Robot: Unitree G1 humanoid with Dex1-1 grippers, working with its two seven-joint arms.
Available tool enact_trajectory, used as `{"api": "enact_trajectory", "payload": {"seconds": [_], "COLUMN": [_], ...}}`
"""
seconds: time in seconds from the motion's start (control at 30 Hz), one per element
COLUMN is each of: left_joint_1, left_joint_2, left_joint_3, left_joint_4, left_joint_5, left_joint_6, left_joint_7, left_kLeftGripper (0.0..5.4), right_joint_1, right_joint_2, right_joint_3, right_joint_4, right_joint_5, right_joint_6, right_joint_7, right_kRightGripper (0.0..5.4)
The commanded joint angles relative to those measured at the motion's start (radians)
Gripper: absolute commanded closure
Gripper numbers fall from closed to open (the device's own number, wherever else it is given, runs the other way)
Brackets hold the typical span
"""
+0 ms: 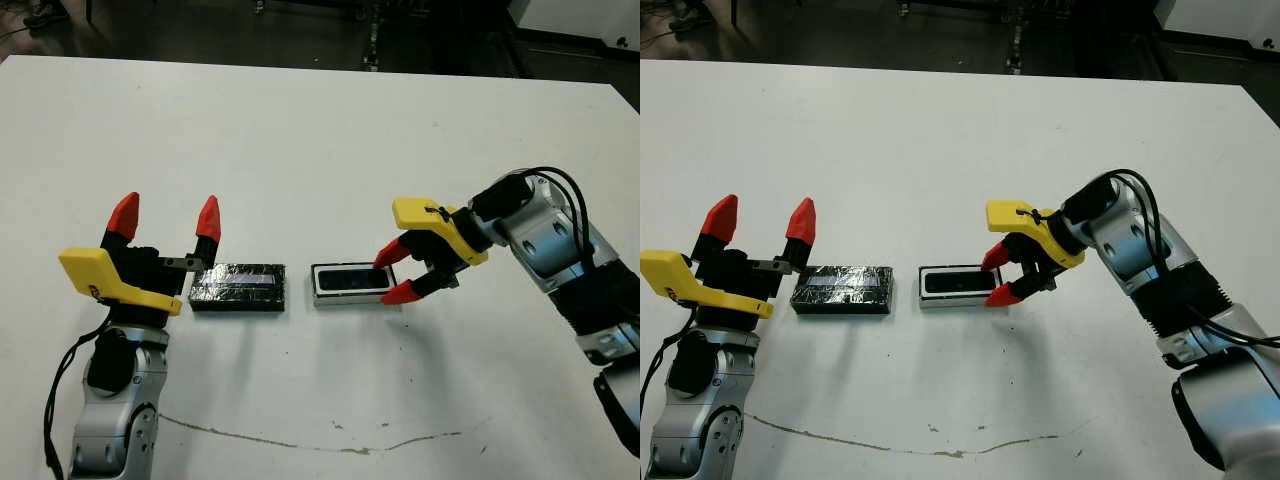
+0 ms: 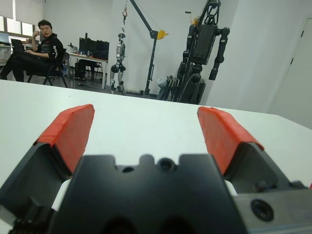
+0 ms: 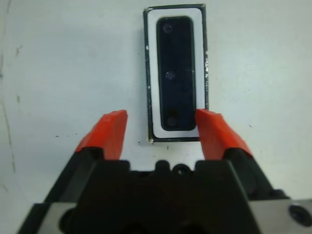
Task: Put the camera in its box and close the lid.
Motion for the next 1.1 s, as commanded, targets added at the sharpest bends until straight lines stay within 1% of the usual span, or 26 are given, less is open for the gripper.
{"api": "enact_trajectory", "payload": {"seconds": [0.03,0.1,0.13,0.17,0.27,0.33,0.4,0.47,0.53,0.63,0.7,0.87,0.97,1.1], "left_joint_1": [0.013,0.013,0.013,0.013,0.013,0.013,0.013,0.012,0.012,0.012,0.012,0.011,0.011,0.014], "left_joint_2": [0.005,0.003,0.003,0.003,0.002,0.003,0.002,0.002,0.003,0.003,0.002,0.005,0.008,0.015], "left_joint_3": [0.0,0.0,-0.001,-0.001,-0.001,-0.001,-0.002,-0.003,-0.003,-0.005,-0.006,-0.002,0.0,0.005], "left_joint_4": [0.007,0.008,0.007,0.007,0.007,0.007,0.005,0.004,0.004,0.003,0.003,0.003,0.005,-0.003], "left_joint_5": [0.01,0.01,0.011,0.011,0.007,0.006,0.008,0.01,0.011,0.014,0.014,0.004,0.003,-0.002], "left_joint_6": [0.002,0.001,0.001,0.002,0.001,0.002,0.003,0.002,0.004,0.003,0.003,0.008,0.006,0.017], "left_joint_7": [-0.001,0.0,0.001,0.001,-0.001,-0.002,0.0,0.002,0.001,0.003,0.004,-0.002,-0.005,-0.006], "left_kLeftGripper": [0.0,0.0,0.0,0.0,0.0,0.0,0.0,0.0,0.0,0.0,0.0,0.0,0.0,0.0], "right_joint_1": [-0.005,-0.001,0.0,0.002,0.004,-0.003,-0.011,-0.027,-0.036,-0.028,-0.021,0.02,0.074,0.214], "right_joint_2": [-0.007,-0.006,-0.006,-0.006,-0.008,-0.006,-0.008,-0.014,-0.016,-0.023,-0.029,-0.035,-0.022,0.043], "right_joint_3": [0.008,0.004,0.002,-0.002,-0.014,-0.033,-0.052,-0.072,-0.105,-0.161,-0.18,-0.254,-0.33,-0.48], "right_joint_4": [0.014,0.014,0.013,0.012,-0.006,-0.013,-0.026,-0.056,-0.082,-0.127,-0.149,-0.202,-0.231,-0.317], "right_joint_5": [-0.013,-0.016,-0.018,-0.018,-0.018,-0.002,0.008,0.011,0.034,0.071,0.087,0.15,0.201,0.283], "right_joint_6": [-0.026,-0.039,-0.048,-0.052,-0.021,-0.004,0.008,0.043,0.078,0.106,0.124,0.183,0.169,0.174], "right_joint_7": [0.003,-0.006,-0.01,-0.016,-0.034,-0.037,-0.047,-0.06,-0.07,-0.092,-0.105,-0.173,-0.239,-0.42], "right_kRightGripper": [1.02,0.9,0.66,0.64,0.25,0.01,0.01,0.01,0.01,0.01,0.01,0.01,0.01,0.01]}}
